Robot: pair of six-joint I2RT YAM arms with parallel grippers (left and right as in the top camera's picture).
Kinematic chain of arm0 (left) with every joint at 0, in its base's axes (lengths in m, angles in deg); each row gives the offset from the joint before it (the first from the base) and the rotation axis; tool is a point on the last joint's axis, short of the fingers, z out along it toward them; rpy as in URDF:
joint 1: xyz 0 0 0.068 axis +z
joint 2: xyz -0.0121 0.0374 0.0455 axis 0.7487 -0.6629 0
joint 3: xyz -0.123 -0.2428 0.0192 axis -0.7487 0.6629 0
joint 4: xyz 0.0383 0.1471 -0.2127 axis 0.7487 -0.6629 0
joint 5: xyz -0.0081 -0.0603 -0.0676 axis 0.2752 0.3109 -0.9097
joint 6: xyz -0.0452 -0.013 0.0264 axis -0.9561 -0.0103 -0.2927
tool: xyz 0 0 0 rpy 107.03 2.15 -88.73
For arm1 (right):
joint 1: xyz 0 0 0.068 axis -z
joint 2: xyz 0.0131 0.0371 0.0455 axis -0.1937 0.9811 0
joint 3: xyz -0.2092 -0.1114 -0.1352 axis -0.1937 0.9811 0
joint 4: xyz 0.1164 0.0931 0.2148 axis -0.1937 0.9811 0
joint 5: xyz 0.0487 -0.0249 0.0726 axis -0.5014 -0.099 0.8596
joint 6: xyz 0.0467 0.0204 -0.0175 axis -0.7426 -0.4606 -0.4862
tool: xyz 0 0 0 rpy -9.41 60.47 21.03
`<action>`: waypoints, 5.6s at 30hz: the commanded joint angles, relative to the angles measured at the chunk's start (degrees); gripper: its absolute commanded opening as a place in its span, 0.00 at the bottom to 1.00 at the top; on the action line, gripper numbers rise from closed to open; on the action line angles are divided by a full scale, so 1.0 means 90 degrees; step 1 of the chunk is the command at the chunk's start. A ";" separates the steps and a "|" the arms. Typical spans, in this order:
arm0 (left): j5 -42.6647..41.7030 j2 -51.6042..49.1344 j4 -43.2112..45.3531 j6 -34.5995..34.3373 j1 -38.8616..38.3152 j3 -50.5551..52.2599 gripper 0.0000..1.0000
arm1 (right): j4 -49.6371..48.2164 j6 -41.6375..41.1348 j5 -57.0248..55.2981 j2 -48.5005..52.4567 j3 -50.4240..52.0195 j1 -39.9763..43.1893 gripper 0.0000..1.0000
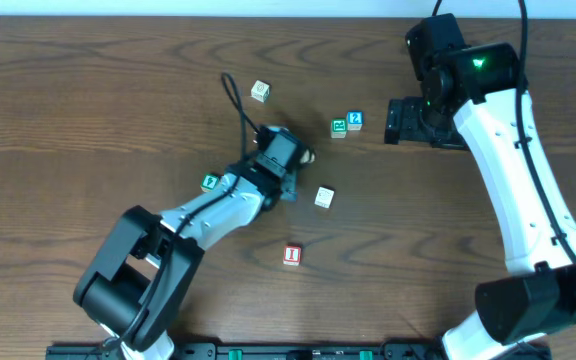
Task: Spell out Ai2
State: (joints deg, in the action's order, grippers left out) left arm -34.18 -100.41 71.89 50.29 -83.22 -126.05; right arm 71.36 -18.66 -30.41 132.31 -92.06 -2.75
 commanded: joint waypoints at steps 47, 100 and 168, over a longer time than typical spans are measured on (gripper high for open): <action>-0.1064 -0.0549 0.2125 -0.1115 -0.0478 -0.0313 0.06 | 0.0007 -0.0097 -0.0265 0.0002 0.0034 0.0015 0.99; -0.0872 -0.1047 -0.1848 0.0525 0.0896 -0.1938 0.08 | 0.0622 -0.0906 0.0027 0.0000 0.0034 -0.0792 0.99; 0.1161 0.4862 -0.6892 0.0860 0.0906 -0.3468 0.95 | 0.1285 -0.0359 -0.0066 -0.3252 0.0889 -0.1326 0.99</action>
State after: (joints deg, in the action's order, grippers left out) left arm -24.95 -56.78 12.16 57.72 -75.20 -155.71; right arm 82.99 -23.53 -31.53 104.32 -87.36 -12.78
